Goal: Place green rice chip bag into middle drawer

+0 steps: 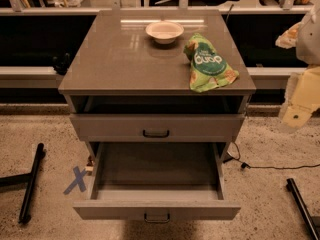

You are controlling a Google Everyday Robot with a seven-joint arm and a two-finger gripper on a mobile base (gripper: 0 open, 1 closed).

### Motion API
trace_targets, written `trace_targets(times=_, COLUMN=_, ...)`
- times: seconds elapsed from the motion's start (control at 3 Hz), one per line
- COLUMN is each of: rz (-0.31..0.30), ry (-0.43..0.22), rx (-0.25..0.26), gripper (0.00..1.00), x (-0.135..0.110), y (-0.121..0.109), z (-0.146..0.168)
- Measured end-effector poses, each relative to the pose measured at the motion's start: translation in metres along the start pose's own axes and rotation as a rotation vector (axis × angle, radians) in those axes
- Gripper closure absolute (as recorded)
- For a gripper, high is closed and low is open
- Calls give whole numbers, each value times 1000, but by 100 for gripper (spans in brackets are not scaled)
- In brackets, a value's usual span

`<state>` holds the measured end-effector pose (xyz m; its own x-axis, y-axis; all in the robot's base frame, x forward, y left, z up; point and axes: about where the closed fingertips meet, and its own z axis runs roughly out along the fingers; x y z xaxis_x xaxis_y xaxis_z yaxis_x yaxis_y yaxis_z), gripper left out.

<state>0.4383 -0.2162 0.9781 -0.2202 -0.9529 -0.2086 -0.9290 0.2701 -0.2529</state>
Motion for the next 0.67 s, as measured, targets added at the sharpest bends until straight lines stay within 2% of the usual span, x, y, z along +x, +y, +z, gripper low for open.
trace_targets(times=0.33, rz=0, ry=0, rx=0, gripper=0, x=0, y=0, z=0)
trace_targets(times=0.67, rz=69, ry=-59, rx=25, gripper=0, x=3, y=-24, z=12)
